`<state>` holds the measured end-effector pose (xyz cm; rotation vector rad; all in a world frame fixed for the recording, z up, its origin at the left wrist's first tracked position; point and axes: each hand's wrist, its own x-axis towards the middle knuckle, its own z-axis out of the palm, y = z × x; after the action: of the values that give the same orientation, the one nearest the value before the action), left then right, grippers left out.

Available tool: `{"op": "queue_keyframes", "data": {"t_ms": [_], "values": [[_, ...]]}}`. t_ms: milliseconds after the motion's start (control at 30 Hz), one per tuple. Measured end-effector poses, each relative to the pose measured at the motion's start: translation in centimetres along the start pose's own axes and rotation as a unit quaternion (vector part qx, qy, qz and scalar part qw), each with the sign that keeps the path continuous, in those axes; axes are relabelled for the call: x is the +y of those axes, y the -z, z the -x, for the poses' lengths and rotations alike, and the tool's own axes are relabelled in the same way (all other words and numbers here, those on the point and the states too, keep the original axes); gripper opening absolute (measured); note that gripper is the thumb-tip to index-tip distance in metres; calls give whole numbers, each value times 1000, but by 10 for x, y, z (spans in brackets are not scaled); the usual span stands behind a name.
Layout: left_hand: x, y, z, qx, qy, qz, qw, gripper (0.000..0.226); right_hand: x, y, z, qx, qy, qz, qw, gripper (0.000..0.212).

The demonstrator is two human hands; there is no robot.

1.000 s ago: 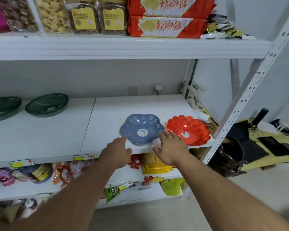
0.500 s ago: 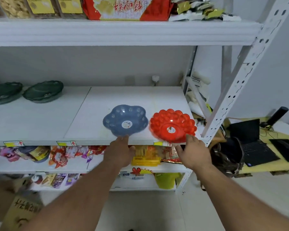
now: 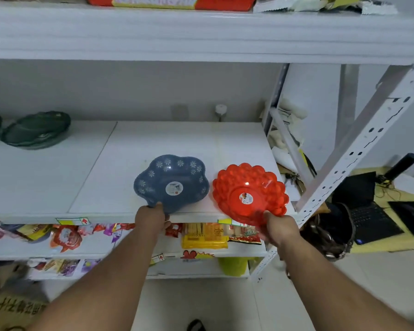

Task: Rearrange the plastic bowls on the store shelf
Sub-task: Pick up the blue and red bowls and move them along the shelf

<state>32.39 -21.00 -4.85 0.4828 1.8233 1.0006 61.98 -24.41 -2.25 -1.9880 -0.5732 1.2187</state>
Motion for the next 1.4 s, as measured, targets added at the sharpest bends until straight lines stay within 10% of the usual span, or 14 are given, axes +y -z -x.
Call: {"op": "queue_keyframes", "data": {"t_ms": [633, 1400], "values": [[-10, 146, 53, 82, -11, 136, 987, 17, -7, -42, 71, -84, 39, -55, 994, 11], [-42, 474, 20, 219, 8, 231, 948, 23, -4, -318, 274, -239, 97, -16, 966, 20]]}}
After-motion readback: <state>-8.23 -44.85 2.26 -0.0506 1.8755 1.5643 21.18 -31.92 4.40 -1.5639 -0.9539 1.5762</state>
